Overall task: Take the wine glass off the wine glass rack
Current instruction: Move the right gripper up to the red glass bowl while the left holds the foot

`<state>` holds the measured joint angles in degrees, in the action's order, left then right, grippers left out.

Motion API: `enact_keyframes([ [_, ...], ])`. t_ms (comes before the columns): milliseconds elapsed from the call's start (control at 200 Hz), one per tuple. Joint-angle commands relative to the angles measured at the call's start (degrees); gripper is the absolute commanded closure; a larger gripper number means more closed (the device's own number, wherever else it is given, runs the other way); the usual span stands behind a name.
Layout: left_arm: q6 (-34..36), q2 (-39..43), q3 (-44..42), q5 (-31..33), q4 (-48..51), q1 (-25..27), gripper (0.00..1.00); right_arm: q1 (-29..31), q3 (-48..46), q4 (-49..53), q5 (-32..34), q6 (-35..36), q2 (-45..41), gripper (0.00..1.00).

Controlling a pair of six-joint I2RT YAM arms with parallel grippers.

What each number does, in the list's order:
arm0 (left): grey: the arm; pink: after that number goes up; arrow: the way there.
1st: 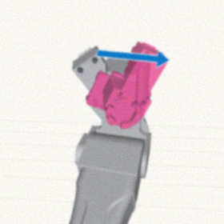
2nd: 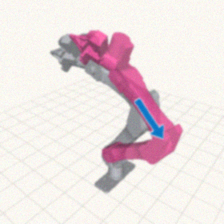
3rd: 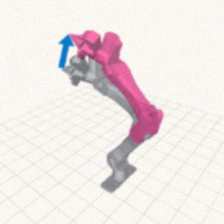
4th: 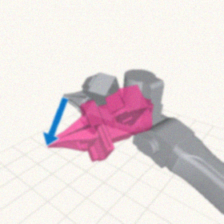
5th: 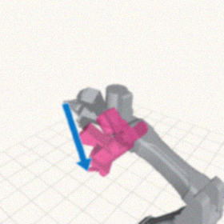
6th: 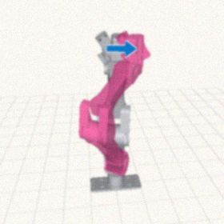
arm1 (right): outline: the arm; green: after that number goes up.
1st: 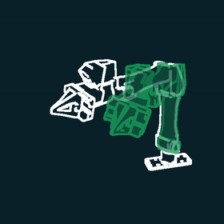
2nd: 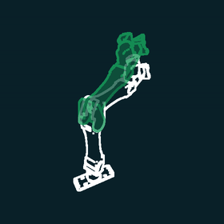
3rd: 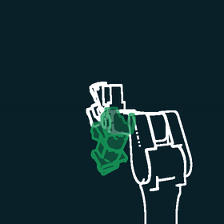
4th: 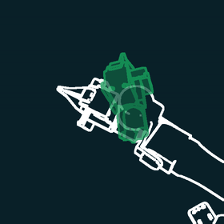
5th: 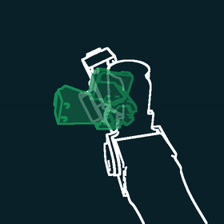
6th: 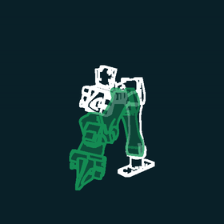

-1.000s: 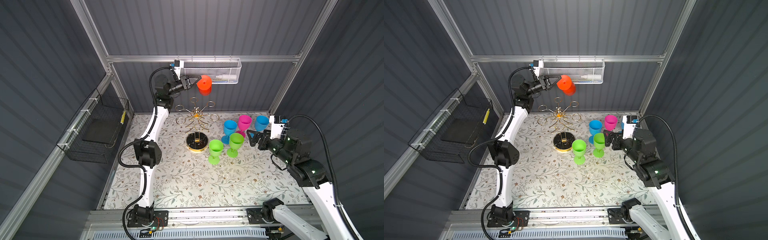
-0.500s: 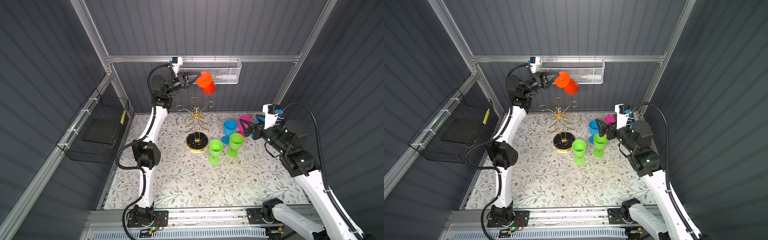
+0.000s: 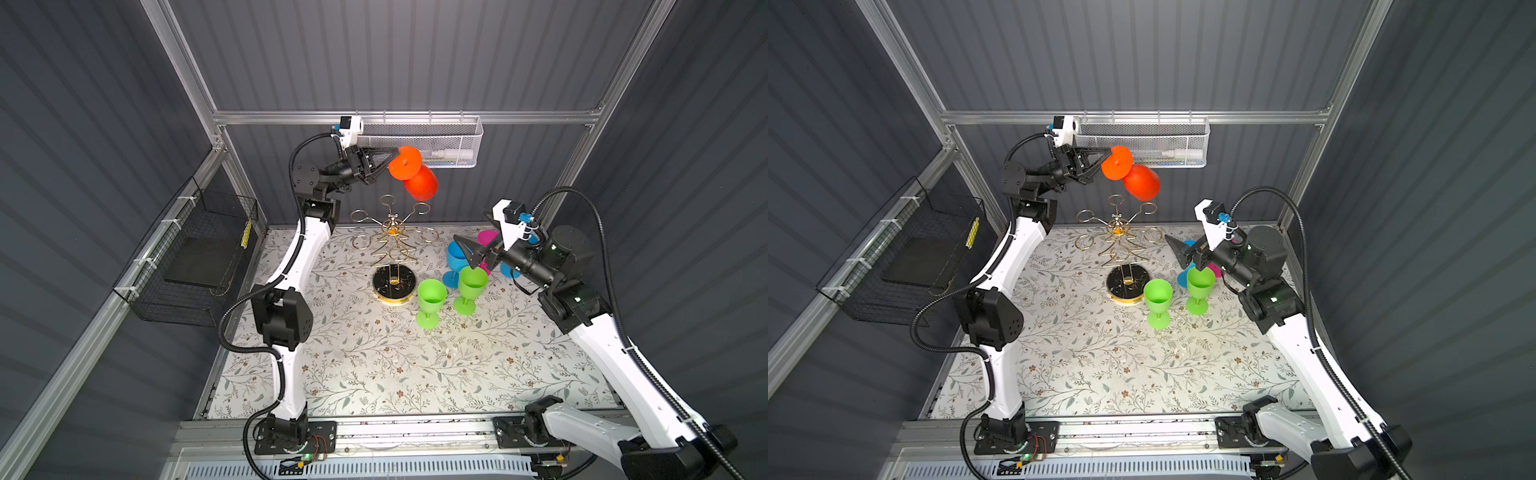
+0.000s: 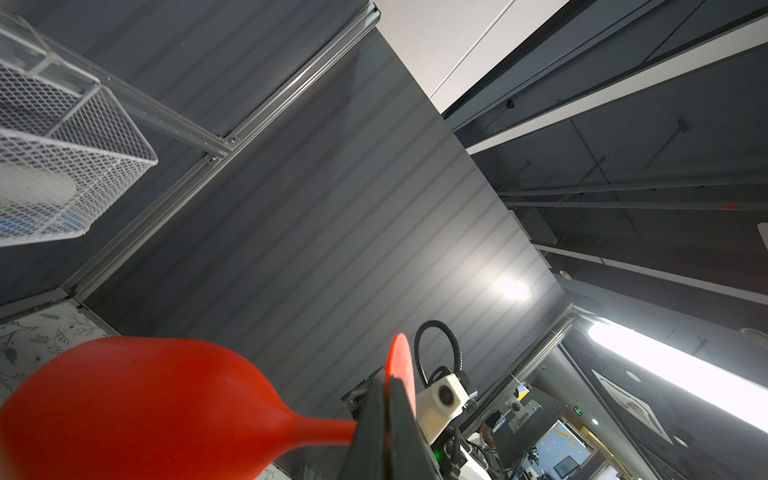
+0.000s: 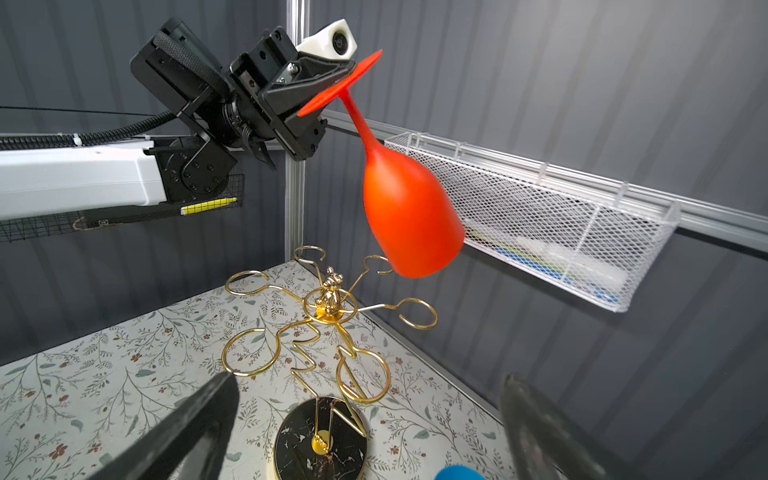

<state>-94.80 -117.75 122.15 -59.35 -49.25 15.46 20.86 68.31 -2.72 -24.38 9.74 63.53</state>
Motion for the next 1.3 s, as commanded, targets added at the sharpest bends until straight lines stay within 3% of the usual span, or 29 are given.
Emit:
enact_keyframes([
  [0, -0.9, 4.7, -4.1, -0.7, -5.3, 0.5, 1.0, 1.5, 3.6, -1.7, -3.5, 5.4, 2.9, 0.01],
  [480, -4.9, 9.8, -14.2, 0.0, -12.0, 2.1, 1.0, 4.9, 12.0, -2.8, -2.1, 10.7, 13.3, 0.01],
  [1296, -12.2, 11.4, -18.3, 0.3, -21.0, 2.2, 1.0, 6.9, 22.4, -2.6, 3.3, 11.7, 26.5, 0.01],
])
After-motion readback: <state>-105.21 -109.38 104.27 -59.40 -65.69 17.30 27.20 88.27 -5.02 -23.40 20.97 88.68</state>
